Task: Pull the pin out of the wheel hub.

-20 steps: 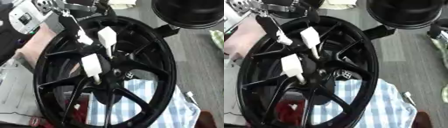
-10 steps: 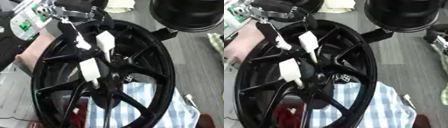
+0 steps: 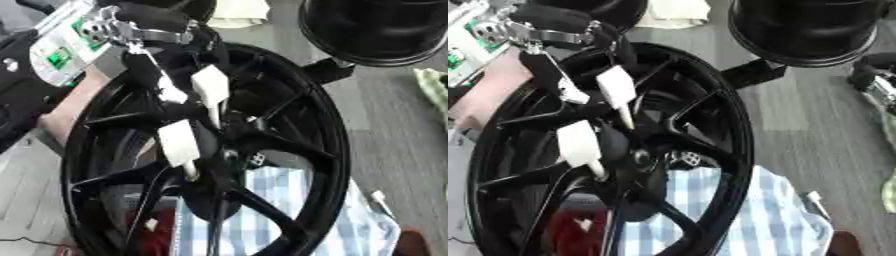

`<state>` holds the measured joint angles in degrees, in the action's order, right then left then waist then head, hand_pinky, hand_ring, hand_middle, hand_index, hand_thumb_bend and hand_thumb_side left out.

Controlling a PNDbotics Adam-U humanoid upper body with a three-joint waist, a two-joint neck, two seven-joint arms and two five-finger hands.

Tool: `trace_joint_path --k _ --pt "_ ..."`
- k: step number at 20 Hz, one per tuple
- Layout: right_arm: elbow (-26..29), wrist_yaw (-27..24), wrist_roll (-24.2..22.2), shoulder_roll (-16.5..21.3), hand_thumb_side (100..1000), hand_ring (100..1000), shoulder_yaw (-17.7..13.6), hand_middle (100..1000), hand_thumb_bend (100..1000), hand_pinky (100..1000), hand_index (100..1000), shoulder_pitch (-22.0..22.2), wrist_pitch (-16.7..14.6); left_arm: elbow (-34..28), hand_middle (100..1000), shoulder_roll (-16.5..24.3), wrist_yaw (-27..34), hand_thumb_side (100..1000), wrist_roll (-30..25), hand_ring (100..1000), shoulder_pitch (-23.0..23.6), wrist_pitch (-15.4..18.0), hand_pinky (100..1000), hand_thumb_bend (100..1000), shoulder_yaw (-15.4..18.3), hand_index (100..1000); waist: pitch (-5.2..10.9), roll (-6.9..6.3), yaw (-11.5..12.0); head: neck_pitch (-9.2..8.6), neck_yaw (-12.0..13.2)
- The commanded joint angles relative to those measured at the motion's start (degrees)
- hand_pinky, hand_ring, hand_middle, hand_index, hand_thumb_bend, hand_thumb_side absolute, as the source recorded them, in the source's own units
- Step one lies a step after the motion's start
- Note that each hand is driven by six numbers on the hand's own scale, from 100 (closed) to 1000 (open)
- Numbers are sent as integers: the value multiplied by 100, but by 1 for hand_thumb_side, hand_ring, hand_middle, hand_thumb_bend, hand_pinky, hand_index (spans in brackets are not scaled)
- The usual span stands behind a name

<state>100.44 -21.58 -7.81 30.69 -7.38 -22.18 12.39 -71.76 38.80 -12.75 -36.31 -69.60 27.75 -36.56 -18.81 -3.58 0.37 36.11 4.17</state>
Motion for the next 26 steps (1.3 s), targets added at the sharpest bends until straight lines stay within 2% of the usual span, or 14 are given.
trace_joint_path --k 1,7,15,17,26 --pt "59 17 7 105 251 731 -44 725 338 875 704 -79 -1 -67 818 72 93 441 -1566 882 -139 1589 839 309 6 861 90 14 -10 -70 24" --pt "63 16 19 97 252 732 -56 725 336 875 704 -81 0 -59 779 54 107 367 -1566 859 -139 1589 831 276 -15 833 82 13 -18 -84 32" --pt "65 20 26 91 252 732 -63 725 336 875 704 -82 5 -121 709 53 246 353 -1566 824 -145 1524 806 245 -35 791 77 12 -17 -85 40" --pt "66 19 30 90 253 732 -65 725 335 875 704 -83 4 -125 660 64 236 334 -1566 799 -136 1503 793 237 -39 767 77 13 -18 -91 37" --pt "68 9 41 86 256 731 -68 725 334 874 704 -87 5 -26 596 83 39 221 -1566 750 -106 1524 766 192 -31 726 75 20 -14 -96 38"
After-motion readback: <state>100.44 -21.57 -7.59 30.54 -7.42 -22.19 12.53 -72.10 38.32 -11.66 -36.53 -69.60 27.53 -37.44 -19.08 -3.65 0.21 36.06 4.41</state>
